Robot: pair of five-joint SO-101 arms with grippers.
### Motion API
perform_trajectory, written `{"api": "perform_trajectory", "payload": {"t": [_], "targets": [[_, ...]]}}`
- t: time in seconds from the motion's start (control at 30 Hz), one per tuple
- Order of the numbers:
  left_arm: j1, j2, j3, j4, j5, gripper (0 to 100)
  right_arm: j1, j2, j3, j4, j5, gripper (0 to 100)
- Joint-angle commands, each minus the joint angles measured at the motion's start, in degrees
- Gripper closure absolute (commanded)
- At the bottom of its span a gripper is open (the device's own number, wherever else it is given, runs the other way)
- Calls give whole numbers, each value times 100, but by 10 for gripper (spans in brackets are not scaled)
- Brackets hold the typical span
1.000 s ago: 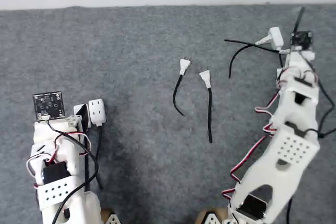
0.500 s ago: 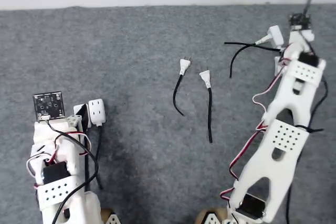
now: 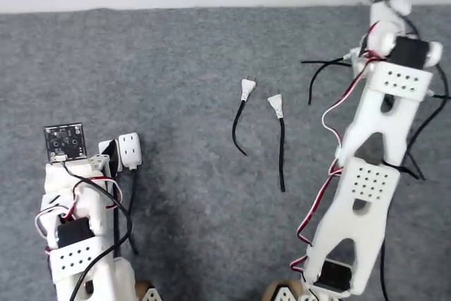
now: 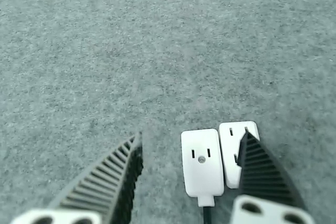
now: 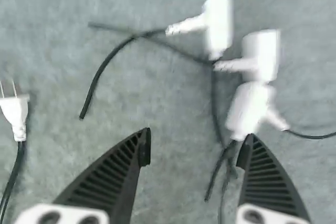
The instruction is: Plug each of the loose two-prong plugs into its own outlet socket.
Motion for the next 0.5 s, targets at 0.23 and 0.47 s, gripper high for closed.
{"api": "perform_trajectory", "payload": {"t": [0.23, 0.47], "targets": [[44, 18, -84, -158, -62, 713, -330, -2589, 1688, 259, -730, 777], [149, 18, -84, -149, -70, 713, -1868, -5270, 5389, 251, -774, 823]]}}
